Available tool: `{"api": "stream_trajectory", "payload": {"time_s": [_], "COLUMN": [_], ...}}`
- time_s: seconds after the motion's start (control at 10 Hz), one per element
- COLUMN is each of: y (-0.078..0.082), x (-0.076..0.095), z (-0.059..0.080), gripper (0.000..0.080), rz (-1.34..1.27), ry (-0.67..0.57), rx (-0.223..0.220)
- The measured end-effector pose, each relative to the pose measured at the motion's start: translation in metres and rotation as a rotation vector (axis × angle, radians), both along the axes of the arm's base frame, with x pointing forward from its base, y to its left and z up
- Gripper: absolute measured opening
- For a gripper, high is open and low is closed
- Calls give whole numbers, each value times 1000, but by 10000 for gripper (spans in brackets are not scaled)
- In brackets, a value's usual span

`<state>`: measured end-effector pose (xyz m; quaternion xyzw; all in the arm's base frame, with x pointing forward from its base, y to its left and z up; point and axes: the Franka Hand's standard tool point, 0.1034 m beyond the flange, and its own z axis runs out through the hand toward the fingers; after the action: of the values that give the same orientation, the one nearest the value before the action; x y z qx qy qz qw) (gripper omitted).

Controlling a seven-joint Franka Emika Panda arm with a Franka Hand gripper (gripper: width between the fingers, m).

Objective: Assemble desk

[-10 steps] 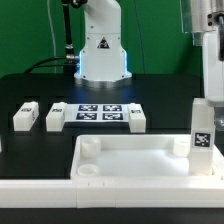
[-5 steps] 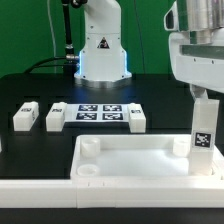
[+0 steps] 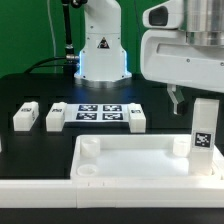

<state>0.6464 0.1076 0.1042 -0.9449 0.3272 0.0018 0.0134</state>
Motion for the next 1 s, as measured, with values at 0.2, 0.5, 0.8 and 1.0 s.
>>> {"api": "stream_trajectory", "payload": {"time_s": [0.2,0.5,0.8,1.0], "y": [0,1,2,0], "x": [0,-1,0,2], "z": [0,-1,-1,-1], "gripper": [649,334,288,288], "rz": [-27,-171,-343,-541], "ry": [1,6,9,6], "rx": [1,4,7,31]}}
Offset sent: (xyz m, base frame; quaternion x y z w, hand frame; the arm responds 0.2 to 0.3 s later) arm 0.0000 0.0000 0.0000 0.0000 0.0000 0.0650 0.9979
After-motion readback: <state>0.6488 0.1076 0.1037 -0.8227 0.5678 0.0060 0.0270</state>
